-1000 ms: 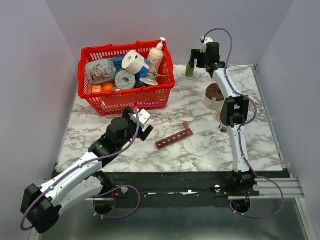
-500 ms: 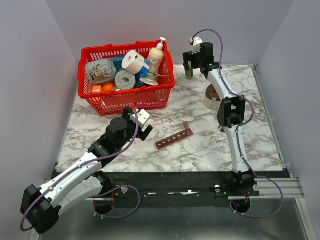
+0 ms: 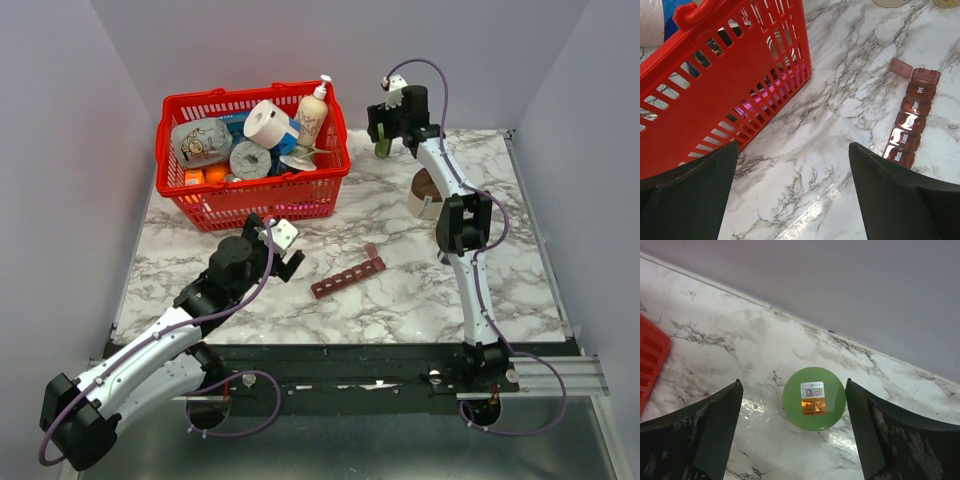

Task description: Sort the pills into containers

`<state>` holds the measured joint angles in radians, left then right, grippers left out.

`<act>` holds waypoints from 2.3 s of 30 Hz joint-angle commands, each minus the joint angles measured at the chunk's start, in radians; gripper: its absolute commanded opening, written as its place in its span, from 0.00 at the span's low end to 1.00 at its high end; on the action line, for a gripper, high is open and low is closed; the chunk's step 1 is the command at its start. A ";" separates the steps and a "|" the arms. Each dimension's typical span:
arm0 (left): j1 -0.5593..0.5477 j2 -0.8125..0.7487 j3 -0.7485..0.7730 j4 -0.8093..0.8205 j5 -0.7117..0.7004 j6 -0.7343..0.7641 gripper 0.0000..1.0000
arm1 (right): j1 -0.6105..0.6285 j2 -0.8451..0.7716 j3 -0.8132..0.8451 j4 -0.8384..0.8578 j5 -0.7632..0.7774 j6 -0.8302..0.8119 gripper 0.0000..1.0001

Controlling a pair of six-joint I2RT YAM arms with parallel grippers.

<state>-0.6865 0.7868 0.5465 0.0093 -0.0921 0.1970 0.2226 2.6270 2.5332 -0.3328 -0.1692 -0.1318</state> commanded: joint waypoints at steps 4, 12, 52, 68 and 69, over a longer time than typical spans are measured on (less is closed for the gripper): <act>0.007 -0.012 -0.008 0.006 0.012 -0.002 0.99 | -0.002 0.004 0.029 -0.074 0.060 -0.006 0.89; 0.007 -0.034 -0.010 -0.002 0.012 -0.004 0.99 | -0.002 0.019 0.059 -0.097 0.076 -0.008 0.81; 0.007 0.129 -0.175 0.619 0.311 -0.229 0.99 | 0.000 -0.924 -1.183 0.115 -0.436 0.032 0.34; -0.036 0.735 0.000 1.141 0.390 -0.275 0.99 | 0.073 -1.254 -1.401 0.034 -0.633 0.170 0.34; -0.042 0.744 0.007 1.164 0.388 -0.277 0.99 | 0.077 -1.259 -1.403 0.034 -0.641 0.179 0.34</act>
<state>-0.7040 1.4761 0.5167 0.9714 0.2569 -0.0734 0.2840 1.4120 1.1549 -0.2901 -0.7177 -0.0208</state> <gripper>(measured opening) 0.988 0.558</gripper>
